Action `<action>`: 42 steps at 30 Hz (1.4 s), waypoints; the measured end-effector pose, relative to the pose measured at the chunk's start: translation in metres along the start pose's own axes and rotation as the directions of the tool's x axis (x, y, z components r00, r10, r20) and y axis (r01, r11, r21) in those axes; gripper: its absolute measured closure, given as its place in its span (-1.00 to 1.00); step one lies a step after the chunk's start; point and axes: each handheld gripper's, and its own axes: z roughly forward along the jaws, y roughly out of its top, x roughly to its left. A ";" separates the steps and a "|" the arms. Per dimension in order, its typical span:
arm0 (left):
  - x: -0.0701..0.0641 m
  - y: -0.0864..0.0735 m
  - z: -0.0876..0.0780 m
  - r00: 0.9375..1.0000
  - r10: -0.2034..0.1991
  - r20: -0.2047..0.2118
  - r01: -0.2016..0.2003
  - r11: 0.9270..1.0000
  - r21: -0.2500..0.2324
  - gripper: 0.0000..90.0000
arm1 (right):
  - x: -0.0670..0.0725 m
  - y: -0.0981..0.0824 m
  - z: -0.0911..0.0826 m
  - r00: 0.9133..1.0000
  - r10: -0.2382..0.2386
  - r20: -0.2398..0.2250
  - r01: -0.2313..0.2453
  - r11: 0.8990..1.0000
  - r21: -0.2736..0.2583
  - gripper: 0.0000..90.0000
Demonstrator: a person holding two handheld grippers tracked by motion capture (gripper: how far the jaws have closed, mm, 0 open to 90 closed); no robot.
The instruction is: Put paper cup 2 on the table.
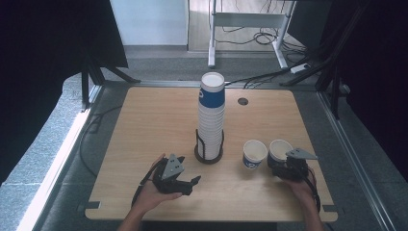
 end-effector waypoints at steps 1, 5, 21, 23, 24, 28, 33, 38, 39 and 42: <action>0.000 0.000 0.000 1.000 0.000 -0.001 0.000 1.000 -0.001 -0.65 | 0.000 0.000 -0.001 1.000 0.008 -0.003 -0.008 1.000 -0.007 -0.59; 0.001 0.000 -0.001 1.000 -0.002 -0.003 0.002 1.000 -0.002 -0.65 | -0.001 0.001 -0.010 0.999 0.039 -0.003 -0.039 0.998 -0.039 -0.72; 0.001 0.001 -0.003 1.000 -0.002 -0.005 0.002 1.000 -0.009 -0.65 | 0.017 0.031 -0.091 0.996 -0.033 -0.086 0.007 0.958 -0.288 -0.76; 0.001 0.000 -0.002 1.000 0.000 -0.004 0.000 1.000 -0.006 -0.65 | 0.029 0.038 -0.096 0.988 -0.078 -0.131 0.033 0.949 -0.313 -0.71; 0.000 0.000 -0.002 1.000 0.001 -0.004 -0.001 1.000 -0.004 -0.65 | 0.034 0.040 -0.096 0.985 -0.092 -0.149 0.040 0.947 -0.318 -0.70; -0.001 0.000 -0.001 1.000 0.003 -0.004 -0.003 1.000 -0.006 -0.65 | 0.057 0.048 -0.090 0.957 -0.154 -0.245 0.068 0.943 -0.326 -0.65; 0.000 0.000 -0.002 1.000 -0.001 -0.004 0.001 1.000 -0.007 -0.65 | 0.080 0.046 -0.068 0.923 -0.183 -0.338 0.079 0.951 -0.299 -0.62; 0.001 -0.001 0.000 1.000 -0.006 -0.002 0.006 1.000 -0.004 -0.65 | 0.097 0.042 -0.049 0.906 -0.191 -0.378 0.094 0.961 -0.259 -0.59; 0.001 -0.001 0.000 1.000 -0.006 -0.001 0.006 1.000 -0.003 -0.65 | 0.101 0.041 -0.045 0.903 -0.193 -0.384 0.099 0.963 -0.252 -0.59; 0.000 -0.001 0.000 1.000 -0.005 0.000 0.005 1.000 -0.001 -0.65 | 0.109 0.040 -0.040 0.893 -0.207 -0.400 0.116 0.964 -0.239 -0.59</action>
